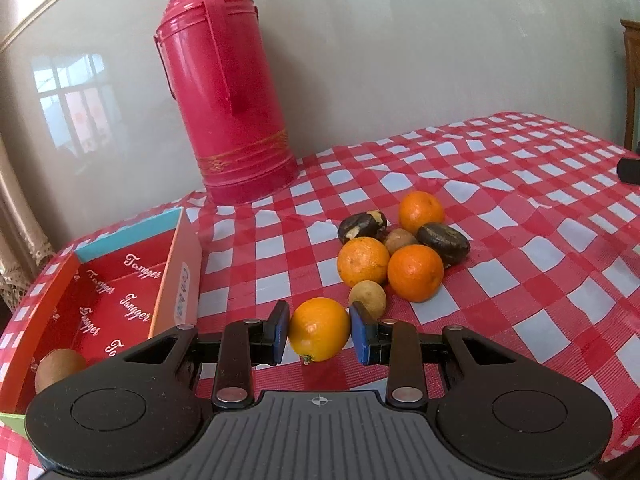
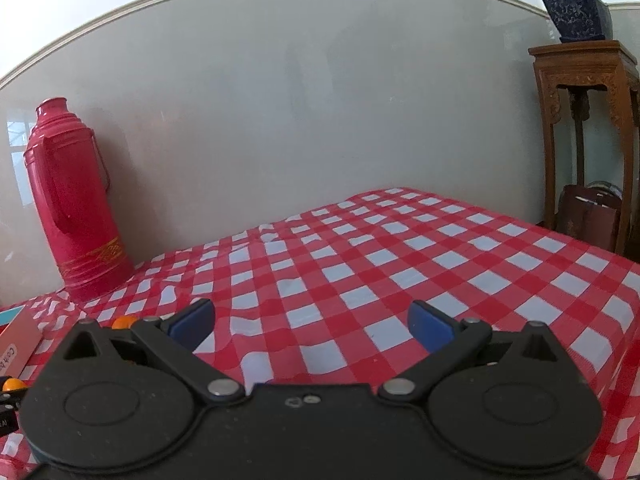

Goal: Organize fruits
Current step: 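Carry the mandarin with the left gripper into the box and release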

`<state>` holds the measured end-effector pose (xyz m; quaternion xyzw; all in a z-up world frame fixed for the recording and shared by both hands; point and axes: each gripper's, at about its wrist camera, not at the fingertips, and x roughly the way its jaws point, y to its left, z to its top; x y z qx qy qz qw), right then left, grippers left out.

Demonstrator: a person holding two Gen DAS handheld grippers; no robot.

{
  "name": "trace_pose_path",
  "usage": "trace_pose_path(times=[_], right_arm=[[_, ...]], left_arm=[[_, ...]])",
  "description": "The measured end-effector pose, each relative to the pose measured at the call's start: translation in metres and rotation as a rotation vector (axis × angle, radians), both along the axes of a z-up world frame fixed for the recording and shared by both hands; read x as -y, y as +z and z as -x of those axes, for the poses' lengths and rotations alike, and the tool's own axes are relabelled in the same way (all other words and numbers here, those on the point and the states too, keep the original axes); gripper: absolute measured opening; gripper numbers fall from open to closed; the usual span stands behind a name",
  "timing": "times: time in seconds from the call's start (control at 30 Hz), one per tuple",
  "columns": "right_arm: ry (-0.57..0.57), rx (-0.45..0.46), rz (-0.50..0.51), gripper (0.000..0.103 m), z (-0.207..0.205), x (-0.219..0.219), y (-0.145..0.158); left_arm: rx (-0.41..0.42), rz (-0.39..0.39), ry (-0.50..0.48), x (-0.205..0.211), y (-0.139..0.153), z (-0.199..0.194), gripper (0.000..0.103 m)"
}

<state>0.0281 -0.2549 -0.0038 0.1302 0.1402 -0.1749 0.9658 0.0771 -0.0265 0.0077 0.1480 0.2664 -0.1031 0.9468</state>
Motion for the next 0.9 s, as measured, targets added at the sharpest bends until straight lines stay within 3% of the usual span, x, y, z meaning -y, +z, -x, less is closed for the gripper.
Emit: trace_pose_path(times=[0.47,0.9], right_arm=[[0.058,-0.015,0.018,0.097,-0.01,-0.019,-0.001],[0.11,-0.029,0.053,0.097,-0.019,-0.041,-0.002]], left_arm=[[0.051,0.033,0.043,-0.018,0.019,0.008,0.033],[0.112,0.056,0.173,-0.067,0.038,0.008,0.033]])
